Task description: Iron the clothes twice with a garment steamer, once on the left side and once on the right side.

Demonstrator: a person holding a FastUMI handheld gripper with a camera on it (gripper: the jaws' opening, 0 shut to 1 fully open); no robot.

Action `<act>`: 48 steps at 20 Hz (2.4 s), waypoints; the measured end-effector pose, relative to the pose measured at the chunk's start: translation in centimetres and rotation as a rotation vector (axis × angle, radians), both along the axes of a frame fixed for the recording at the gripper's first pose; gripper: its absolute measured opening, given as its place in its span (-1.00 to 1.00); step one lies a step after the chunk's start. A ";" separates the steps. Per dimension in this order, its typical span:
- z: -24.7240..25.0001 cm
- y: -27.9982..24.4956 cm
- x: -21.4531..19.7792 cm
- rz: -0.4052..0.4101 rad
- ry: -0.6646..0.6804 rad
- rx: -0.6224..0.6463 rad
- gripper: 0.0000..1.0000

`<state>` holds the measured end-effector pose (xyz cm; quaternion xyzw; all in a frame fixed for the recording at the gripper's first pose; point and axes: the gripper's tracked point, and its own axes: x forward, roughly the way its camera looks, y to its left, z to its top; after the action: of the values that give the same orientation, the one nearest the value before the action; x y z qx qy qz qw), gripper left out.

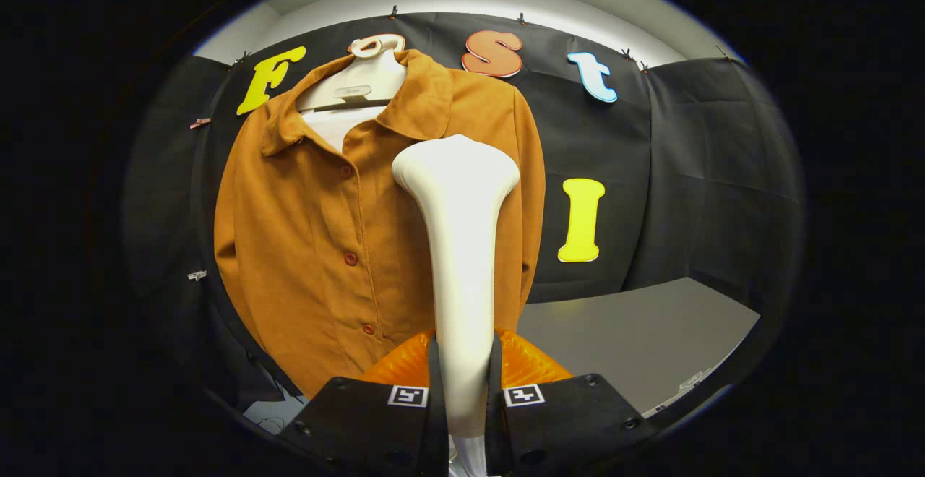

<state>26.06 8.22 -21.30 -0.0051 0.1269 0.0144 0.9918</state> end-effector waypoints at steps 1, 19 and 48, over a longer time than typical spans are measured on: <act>-0.8 0.1 0.0 0.004 0.009 -0.008 -0.54; -13.8 0.6 -3.8 0.002 0.218 -0.036 -0.53; -20.2 -0.3 -10.8 -0.012 0.345 -0.046 -0.53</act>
<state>15.24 7.88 -41.48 -0.0243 0.2956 0.0061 0.9550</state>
